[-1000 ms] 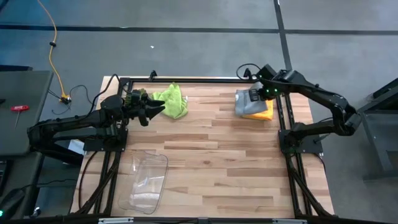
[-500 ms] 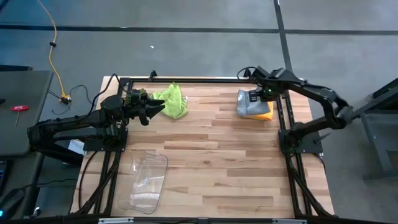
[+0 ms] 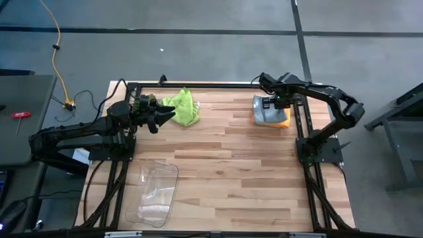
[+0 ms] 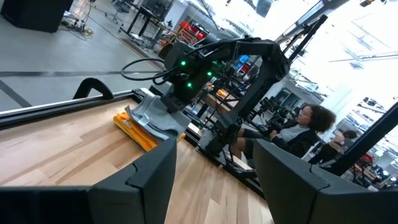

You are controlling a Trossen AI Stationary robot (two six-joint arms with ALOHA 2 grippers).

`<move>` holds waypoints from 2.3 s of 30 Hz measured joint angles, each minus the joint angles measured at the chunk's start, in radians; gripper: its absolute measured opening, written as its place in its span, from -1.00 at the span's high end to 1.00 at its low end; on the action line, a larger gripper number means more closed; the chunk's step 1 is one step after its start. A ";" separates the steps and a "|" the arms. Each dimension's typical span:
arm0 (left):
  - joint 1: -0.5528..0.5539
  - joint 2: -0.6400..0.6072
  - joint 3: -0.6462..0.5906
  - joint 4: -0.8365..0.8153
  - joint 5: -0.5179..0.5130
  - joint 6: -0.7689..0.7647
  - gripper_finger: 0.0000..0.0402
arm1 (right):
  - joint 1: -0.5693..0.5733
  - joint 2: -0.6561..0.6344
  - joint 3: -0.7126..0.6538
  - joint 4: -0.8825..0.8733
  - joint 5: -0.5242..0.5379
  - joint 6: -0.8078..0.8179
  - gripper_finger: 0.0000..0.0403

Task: Fold microfiber towels
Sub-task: Stack the light blue towel on top of the orange towel, then fold the green towel

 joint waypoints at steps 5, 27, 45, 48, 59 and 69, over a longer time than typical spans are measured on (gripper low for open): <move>0.000 0.000 0.000 0.000 0.000 0.000 -0.01 | 0.000 0.012 0.000 0.001 -0.013 0.045 0.92; 0.001 0.056 0.133 -0.243 -0.075 0.056 -0.01 | 0.139 -0.373 0.000 0.178 0.115 -0.036 -0.18; 0.275 1.060 0.927 -1.065 -0.187 0.297 -0.01 | 0.370 -0.404 0.000 0.418 0.060 -0.072 -0.18; 0.294 1.168 0.986 -1.205 -0.190 0.303 -0.01 | 0.395 -0.380 0.000 0.418 0.057 -0.070 -0.18; 0.257 1.121 0.863 -1.193 -0.208 0.238 -0.01 | 0.446 -0.297 0.000 0.420 0.054 -0.077 -0.18; 0.100 0.935 0.683 -0.906 -0.303 0.017 0.10 | 0.446 -0.257 0.000 0.419 0.055 -0.068 -0.18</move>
